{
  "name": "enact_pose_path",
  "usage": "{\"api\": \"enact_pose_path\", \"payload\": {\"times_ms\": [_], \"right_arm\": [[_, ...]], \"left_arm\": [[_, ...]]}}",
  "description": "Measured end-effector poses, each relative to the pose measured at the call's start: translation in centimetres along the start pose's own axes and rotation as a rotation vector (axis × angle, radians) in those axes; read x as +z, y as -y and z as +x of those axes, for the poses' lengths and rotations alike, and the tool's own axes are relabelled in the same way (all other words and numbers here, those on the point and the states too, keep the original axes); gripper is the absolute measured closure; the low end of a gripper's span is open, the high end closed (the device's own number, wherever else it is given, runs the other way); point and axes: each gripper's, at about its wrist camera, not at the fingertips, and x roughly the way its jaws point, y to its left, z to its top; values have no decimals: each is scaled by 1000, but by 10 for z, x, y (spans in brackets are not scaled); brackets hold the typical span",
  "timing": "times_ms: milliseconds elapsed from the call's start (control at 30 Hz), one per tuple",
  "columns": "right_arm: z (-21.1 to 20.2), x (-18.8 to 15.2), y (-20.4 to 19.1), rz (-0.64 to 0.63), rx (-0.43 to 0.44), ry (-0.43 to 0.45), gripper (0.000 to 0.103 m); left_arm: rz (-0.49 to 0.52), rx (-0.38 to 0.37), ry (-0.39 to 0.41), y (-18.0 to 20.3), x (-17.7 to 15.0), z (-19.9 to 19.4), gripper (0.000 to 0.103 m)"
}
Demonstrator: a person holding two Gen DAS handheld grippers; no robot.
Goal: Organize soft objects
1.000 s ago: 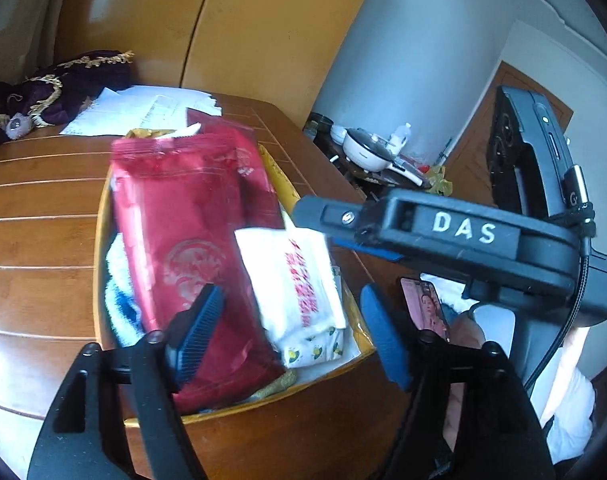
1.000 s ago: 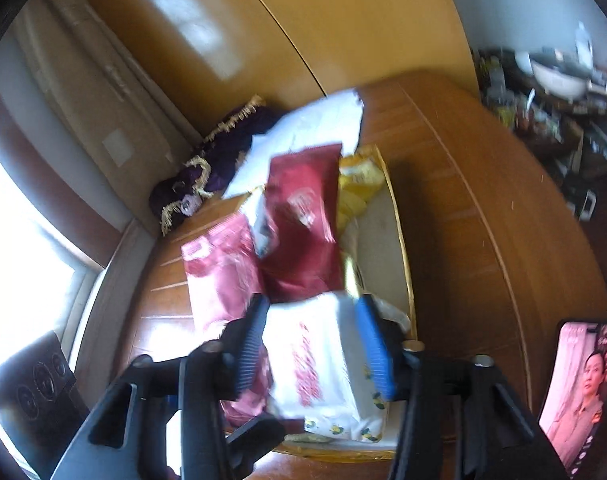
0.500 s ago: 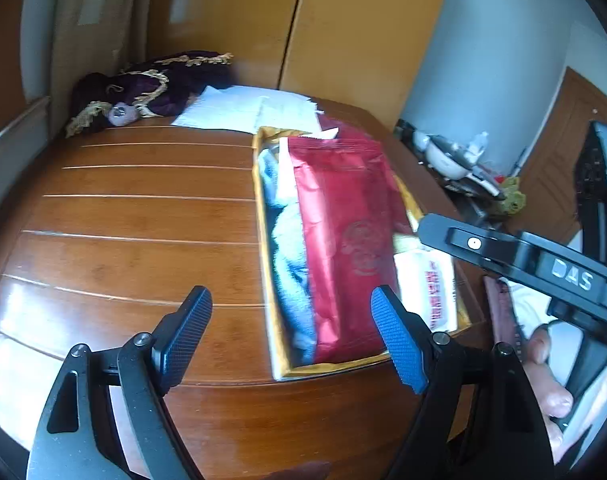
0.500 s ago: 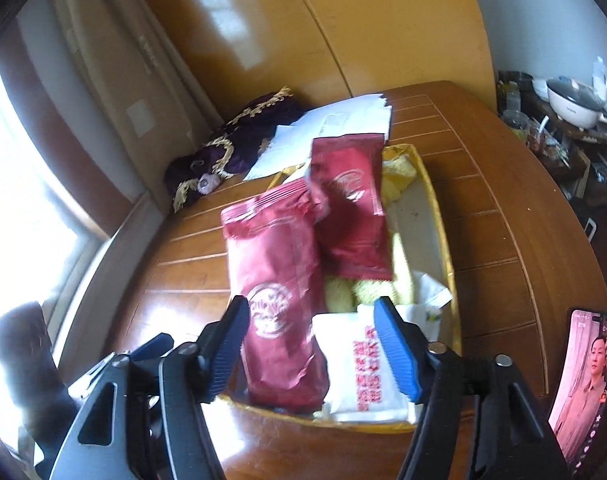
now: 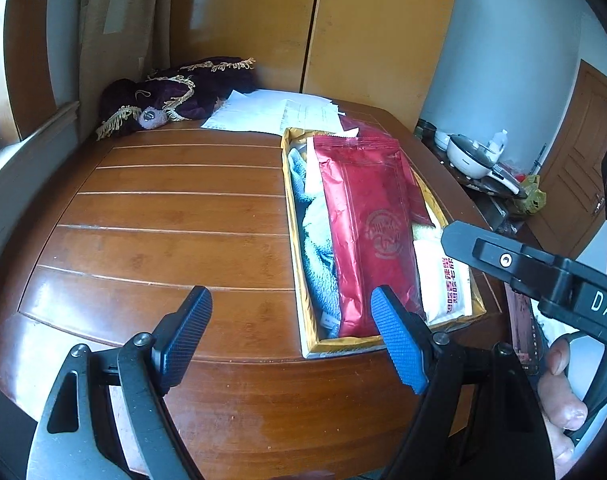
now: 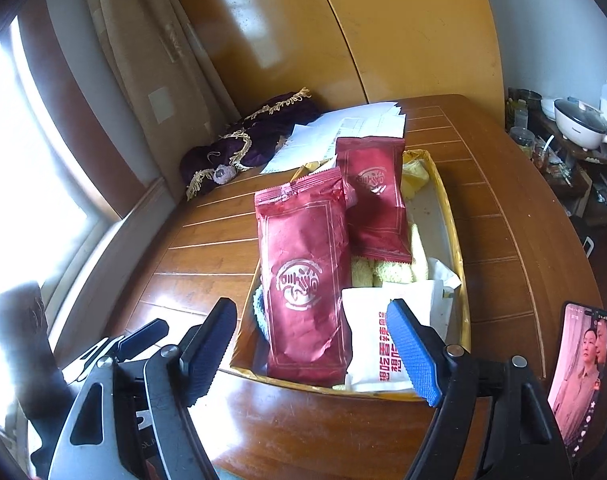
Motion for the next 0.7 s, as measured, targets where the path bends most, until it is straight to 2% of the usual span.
{"api": "enact_pose_path", "payload": {"times_ms": [700], "right_arm": [[-1,-3,2,2,35,-19,23]], "left_arm": [[11,26,-27,1,-4,4,21]]}}
